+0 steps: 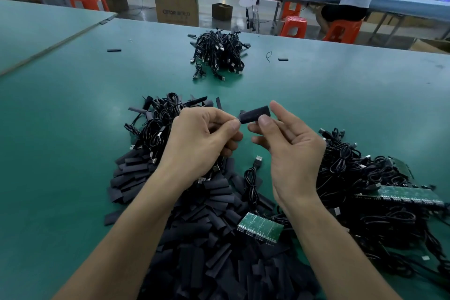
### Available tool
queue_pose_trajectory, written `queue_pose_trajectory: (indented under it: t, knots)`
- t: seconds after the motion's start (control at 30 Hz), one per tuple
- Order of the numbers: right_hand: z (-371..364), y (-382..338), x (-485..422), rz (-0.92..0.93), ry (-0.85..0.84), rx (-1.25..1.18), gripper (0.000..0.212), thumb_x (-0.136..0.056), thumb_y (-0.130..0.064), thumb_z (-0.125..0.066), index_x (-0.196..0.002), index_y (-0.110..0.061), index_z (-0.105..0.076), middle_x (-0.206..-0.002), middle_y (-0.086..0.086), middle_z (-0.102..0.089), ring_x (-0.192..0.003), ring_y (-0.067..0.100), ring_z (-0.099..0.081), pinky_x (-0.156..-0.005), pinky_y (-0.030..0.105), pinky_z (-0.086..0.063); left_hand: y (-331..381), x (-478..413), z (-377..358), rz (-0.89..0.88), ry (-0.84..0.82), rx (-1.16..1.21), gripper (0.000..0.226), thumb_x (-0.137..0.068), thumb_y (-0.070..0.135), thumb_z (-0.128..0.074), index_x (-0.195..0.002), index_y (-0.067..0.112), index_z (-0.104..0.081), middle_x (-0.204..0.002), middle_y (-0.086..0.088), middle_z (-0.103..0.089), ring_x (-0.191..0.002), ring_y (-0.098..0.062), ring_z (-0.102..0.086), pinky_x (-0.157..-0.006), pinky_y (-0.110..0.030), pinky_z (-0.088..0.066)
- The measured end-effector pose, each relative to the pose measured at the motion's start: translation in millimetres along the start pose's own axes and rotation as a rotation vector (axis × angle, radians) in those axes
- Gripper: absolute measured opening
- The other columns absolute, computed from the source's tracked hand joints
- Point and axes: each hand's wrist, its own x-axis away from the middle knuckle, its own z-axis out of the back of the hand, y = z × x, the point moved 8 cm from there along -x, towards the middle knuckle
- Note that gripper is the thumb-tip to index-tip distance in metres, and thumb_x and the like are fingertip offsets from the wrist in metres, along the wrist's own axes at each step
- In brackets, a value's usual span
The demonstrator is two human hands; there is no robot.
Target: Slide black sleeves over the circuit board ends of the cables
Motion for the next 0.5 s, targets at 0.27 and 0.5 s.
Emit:
queue_pose_trajectory:
  t: [0.27, 0.5]
  knots:
    - [-4.1, -6.8, 2.1, 0.062, 0.020, 0.144, 0.027, -0.085, -0.008, -0.077, -0.106, -0.025, -0.073, -0.083, -0.002, -0.078, -0.074, 0.021, -0.075, -0.074, 0.034, -0.061, -1.3, 0.2, 0.2, -0.021, 0.026, -0.002, 0.014, -0.094, 0.008, -0.068, -0.083, 0.013, -0.074, -0.070, -0.002, -0.075, -0.060, -0.012, -0.071, -0.058, -0.021, -0.055]
    - [-9.8, -7.8, 2.9, 0.032, -0.025, 0.157, 0.030, -0.086, -0.013, -0.077, -0.106, -0.034, -0.069, -0.083, -0.002, -0.078, -0.071, 0.017, -0.074, -0.069, 0.031, -0.061, 1.5, 2.2, -4.4, -0.046, 0.012, -0.062, 0.010, -0.094, 0.009, -0.068, -0.088, 0.010, -0.075, -0.071, 0.000, -0.076, -0.063, -0.011, -0.072, -0.060, -0.022, -0.057]
